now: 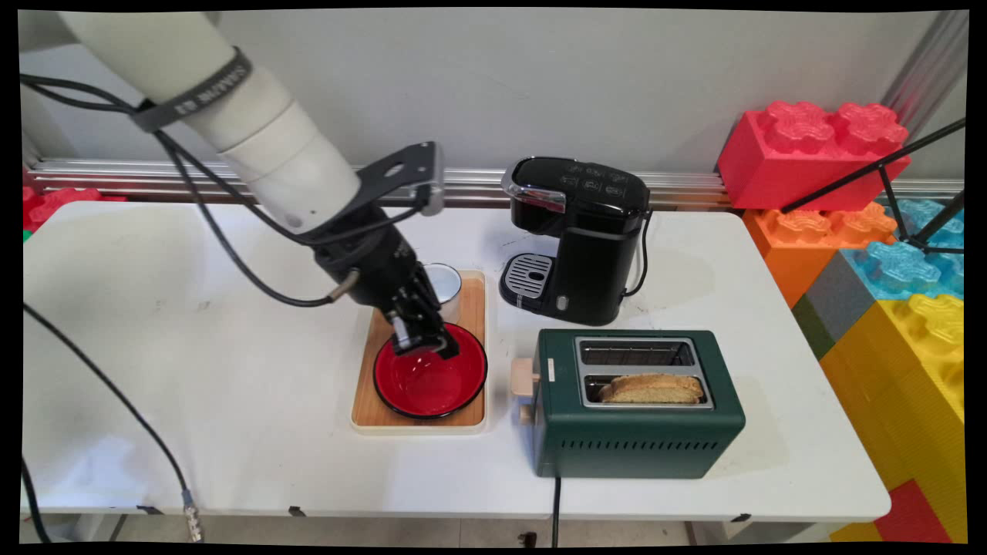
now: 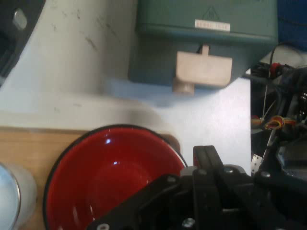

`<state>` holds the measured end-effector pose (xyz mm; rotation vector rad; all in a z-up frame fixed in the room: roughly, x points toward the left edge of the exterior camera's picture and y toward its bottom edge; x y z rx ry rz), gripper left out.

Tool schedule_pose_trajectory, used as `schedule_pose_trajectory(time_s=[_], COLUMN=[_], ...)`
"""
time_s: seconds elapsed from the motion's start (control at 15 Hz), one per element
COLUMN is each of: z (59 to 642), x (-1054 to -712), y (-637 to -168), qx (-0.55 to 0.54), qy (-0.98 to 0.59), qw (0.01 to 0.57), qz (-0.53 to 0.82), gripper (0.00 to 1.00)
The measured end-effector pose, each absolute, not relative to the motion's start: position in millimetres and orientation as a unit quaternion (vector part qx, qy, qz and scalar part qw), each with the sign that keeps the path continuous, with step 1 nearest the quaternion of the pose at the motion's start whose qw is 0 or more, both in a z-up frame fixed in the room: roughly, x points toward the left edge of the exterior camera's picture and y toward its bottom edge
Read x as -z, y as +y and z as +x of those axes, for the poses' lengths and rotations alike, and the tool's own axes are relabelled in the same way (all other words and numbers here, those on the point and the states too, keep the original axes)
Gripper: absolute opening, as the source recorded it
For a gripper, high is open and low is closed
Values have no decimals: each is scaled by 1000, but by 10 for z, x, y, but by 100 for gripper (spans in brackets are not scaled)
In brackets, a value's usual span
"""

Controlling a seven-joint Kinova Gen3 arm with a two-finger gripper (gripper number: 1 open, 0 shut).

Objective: Press the toaster switch

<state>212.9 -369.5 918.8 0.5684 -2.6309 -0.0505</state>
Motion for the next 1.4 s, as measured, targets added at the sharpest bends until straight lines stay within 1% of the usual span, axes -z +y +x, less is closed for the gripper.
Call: schedule_pose_trajectory(time_s=[0.53, 1.4], z=[1755, 1511], x=[-9146, -8931], y=[-3838, -3906], qx=[21, 20], qy=[-957, -963], qw=[224, 223], qz=[182, 153], gripper=[0, 0])
